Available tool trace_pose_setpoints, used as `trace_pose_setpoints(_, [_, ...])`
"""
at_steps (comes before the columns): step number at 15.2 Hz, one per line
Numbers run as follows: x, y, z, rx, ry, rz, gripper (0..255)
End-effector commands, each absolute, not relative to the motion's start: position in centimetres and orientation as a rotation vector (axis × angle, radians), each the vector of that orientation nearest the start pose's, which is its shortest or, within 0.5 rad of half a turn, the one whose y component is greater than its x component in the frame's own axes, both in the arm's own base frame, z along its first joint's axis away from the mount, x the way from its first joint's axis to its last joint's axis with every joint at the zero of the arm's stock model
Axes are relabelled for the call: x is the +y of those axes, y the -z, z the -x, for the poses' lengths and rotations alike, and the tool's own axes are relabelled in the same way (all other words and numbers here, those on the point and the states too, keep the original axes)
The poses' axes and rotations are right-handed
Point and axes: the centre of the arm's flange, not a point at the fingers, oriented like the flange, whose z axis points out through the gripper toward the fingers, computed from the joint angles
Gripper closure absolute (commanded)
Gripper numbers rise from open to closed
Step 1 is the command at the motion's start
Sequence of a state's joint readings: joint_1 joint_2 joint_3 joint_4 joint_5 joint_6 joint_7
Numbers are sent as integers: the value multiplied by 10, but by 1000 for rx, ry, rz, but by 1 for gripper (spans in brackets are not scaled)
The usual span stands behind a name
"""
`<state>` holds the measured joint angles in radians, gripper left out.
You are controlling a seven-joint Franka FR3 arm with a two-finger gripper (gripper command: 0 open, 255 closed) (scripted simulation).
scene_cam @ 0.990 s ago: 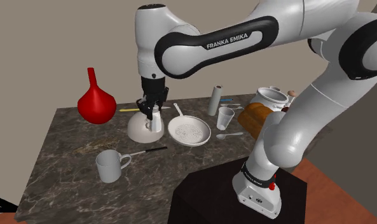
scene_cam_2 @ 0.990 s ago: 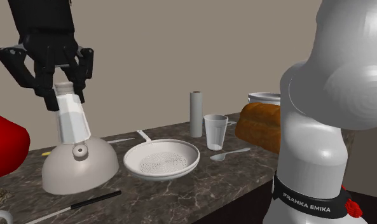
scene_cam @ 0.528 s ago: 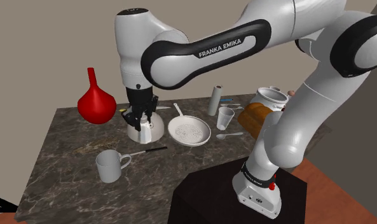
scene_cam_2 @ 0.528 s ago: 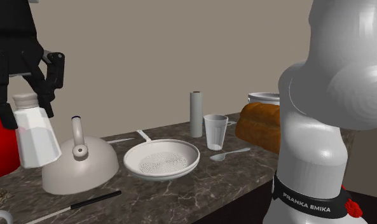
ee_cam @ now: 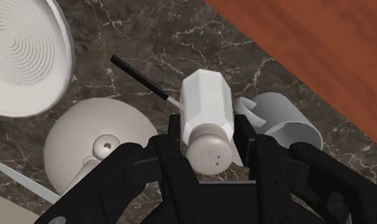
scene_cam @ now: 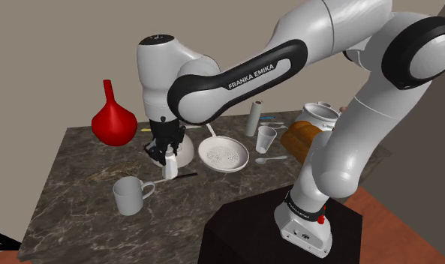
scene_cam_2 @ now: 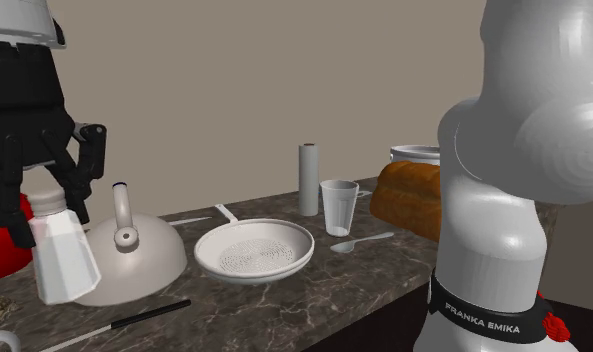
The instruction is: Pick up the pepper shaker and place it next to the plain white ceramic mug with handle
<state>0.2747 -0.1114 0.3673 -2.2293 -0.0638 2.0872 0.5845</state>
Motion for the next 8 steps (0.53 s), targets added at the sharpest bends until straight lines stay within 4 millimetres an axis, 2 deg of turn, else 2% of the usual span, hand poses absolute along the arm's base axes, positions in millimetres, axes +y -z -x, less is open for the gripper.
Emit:
trace_pose_setpoints(1, [300,-404,-404,-141,38,3238,255])
trace_pose_setpoints(8, [300,-367,-404,-141,38,3238,255])
